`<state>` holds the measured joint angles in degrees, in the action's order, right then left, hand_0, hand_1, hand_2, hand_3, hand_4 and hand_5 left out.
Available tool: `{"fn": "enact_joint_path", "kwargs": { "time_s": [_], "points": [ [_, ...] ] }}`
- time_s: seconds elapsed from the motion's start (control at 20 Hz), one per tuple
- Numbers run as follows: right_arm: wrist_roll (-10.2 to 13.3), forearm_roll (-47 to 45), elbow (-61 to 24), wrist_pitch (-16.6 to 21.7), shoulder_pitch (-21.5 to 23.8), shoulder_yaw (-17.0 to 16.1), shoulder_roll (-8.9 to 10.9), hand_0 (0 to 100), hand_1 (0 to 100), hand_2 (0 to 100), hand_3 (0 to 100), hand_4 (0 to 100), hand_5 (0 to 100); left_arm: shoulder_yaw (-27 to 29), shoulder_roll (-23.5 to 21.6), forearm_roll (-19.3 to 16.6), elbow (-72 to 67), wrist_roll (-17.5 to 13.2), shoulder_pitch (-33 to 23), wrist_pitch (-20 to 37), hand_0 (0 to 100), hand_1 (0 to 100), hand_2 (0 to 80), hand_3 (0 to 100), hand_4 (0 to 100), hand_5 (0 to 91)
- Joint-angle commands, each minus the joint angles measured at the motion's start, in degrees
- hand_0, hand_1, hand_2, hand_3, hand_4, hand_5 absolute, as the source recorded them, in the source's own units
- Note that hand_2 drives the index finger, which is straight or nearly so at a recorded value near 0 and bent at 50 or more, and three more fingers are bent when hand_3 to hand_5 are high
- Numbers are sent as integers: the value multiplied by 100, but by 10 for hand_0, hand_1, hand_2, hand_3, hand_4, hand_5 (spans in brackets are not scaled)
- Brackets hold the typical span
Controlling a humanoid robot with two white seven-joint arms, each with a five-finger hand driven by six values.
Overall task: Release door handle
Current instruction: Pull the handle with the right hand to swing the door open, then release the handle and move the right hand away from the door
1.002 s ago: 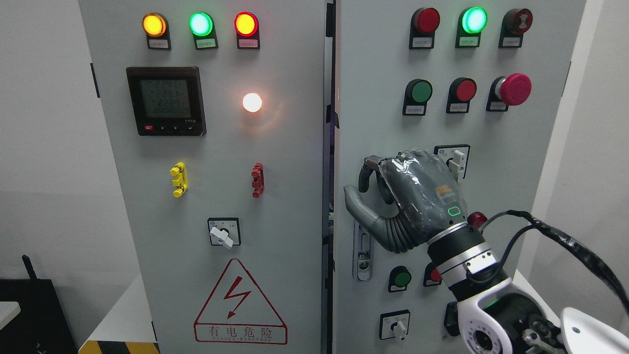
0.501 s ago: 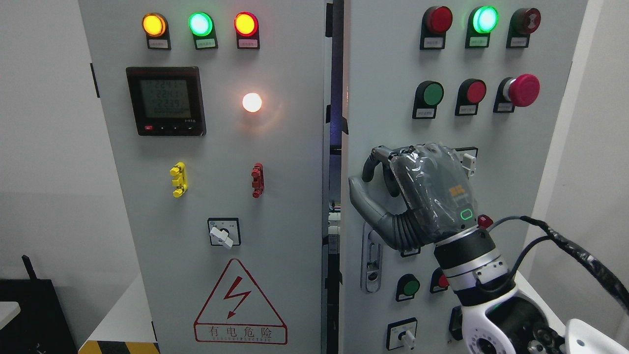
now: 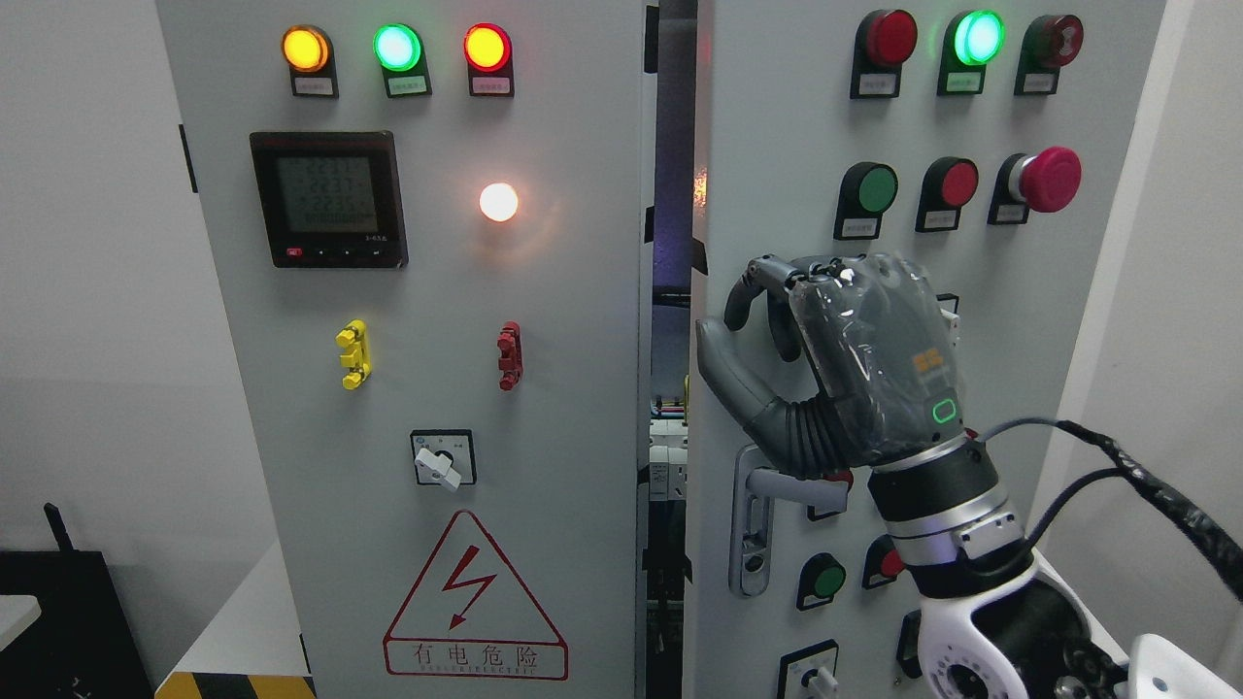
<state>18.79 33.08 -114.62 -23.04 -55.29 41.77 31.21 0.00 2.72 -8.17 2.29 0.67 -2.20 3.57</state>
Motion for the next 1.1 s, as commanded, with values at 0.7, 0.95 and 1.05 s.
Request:
{"fn": "enact_joint_path", "kwargs": {
  "time_s": [0.7, 0.95, 1.05],
  "points": [
    [354, 665, -403, 1494, 958, -2540, -968, 628, 312, 733, 1000, 1000, 998, -141, 0, 0, 0, 3, 0, 3, 120, 389, 0, 0, 0, 0],
    [521, 709, -474, 1776, 1275, -3051, -968, 622, 320, 741, 1000, 1000, 998, -141, 0, 0, 0, 3, 0, -5, 120, 389, 0, 0, 0, 0],
    [521, 709, -482, 1820, 1275, -3139, -985, 620, 322, 744, 1000, 1000, 998, -141, 0, 0, 0, 3, 0, 4, 120, 389, 0, 0, 0, 0]
  ]
}}
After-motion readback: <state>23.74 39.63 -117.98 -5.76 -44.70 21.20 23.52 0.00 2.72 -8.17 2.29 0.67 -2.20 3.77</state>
